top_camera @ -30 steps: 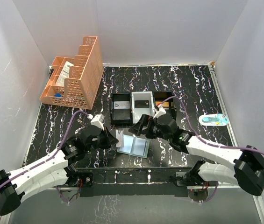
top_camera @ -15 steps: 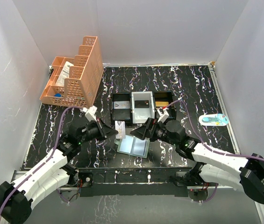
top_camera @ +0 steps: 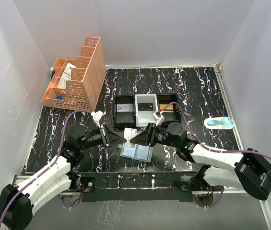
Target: Take the credit cards out of the card holder
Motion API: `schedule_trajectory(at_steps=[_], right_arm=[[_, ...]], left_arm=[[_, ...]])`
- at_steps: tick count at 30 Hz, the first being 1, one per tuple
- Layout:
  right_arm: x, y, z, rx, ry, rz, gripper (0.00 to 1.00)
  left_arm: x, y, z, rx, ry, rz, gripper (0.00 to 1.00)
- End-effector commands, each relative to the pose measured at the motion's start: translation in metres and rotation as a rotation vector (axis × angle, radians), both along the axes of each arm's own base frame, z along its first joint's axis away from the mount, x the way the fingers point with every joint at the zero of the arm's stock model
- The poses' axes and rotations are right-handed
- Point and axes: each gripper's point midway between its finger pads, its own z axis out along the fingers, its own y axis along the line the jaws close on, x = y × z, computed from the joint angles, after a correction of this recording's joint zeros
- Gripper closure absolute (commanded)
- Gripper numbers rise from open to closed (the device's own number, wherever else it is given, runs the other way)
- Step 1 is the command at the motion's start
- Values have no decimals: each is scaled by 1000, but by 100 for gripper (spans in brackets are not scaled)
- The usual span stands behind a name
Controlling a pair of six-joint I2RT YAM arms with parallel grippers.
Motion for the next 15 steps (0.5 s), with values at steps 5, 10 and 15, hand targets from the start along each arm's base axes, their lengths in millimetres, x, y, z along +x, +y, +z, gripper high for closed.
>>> schedule_trajectory(at_steps=[5, 10, 15], right_arm=[[-8, 11, 58, 193, -109, 89, 64], [-8, 10, 57, 193, -116, 94, 73], [-11, 7, 60, 216, -125, 99, 82]], left_arm=[[-11, -3, 20, -74, -51, -69, 100], [-13, -4, 21, -80, -49, -88, 100], [-13, -4, 21, -77, -48, -86, 100]])
